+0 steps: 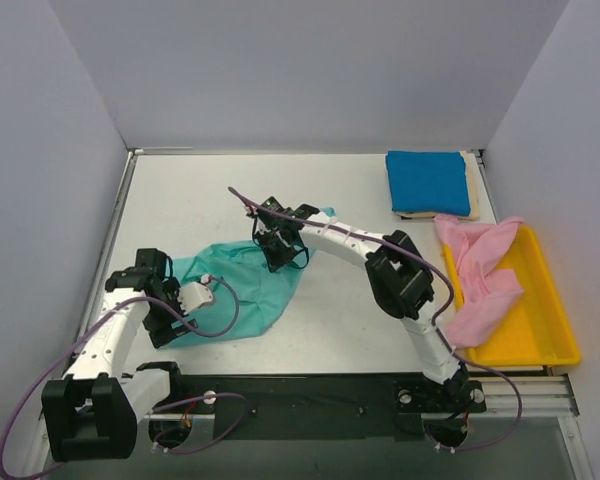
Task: Fold and stack the t-shirts
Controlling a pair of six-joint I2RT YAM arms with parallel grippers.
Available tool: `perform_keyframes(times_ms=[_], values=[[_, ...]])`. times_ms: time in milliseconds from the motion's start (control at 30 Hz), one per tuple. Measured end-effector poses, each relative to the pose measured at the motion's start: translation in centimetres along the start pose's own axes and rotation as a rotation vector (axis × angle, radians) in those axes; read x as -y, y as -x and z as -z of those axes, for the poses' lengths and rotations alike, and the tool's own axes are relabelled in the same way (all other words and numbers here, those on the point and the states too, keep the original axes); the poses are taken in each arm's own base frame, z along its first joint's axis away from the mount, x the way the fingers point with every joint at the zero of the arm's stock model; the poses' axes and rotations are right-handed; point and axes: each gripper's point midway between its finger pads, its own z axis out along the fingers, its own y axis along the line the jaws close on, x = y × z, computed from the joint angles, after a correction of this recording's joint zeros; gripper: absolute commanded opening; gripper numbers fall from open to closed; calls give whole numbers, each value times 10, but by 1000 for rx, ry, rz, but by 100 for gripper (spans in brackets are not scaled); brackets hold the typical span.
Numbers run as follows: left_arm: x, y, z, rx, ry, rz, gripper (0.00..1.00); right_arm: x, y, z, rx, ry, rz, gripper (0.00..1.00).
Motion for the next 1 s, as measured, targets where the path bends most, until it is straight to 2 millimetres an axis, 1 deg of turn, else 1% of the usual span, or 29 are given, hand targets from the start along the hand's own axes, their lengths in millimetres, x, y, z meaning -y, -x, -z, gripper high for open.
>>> perform_keyframes(times_ms=[33,100,167,233,300,333,400,433,467,533,567,600,667,700,767,833,867,933,1000], values=[[-1,3,2,9,0,-6,90,2,-3,7,3,-5,-3,0],[-6,15,8,37,8,-36,89,7,-9,29,18,-12,-12,0],[-8,35,14,76,13,-88,88,11,-10,60,64,-6,-23,0],[-5,53,16,107,2,-138,88,18,-7,95,138,11,-48,0],[7,70,15,128,-36,-191,88,36,-9,133,226,19,-99,0],[14,77,13,133,-59,-223,88,47,-13,148,257,15,-123,0],[28,88,10,138,-99,-271,89,76,-31,173,306,-8,-185,0],[35,93,9,137,-116,-294,90,89,-42,181,315,-19,-220,0],[41,97,8,136,-129,-320,91,101,-54,187,320,-29,-252,0],[51,105,5,132,-146,-370,91,117,-79,189,309,-43,-302,0],[55,108,3,130,-152,-388,91,121,-89,188,298,-48,-318,0],[59,110,0,126,-158,-409,91,126,-104,184,278,-56,-339,0],[65,112,-8,112,-174,-434,91,130,-127,179,241,-62,-368,0],[67,112,-11,105,-179,-440,91,136,-136,177,230,-70,-394,0],[71,114,-15,96,-193,-447,91,139,-154,175,211,-78,-425,0],[78,119,-16,104,-222,-453,91,141,-164,175,209,-85,-445,0],[82,123,-15,115,-236,-461,91,141,-166,176,213,-87,-448,0],[87,132,-15,140,-238,-481,91,141,-167,180,229,-90,-454,0],[88,140,-17,160,-226,-490,88,142,-166,183,245,-91,-459,0]])
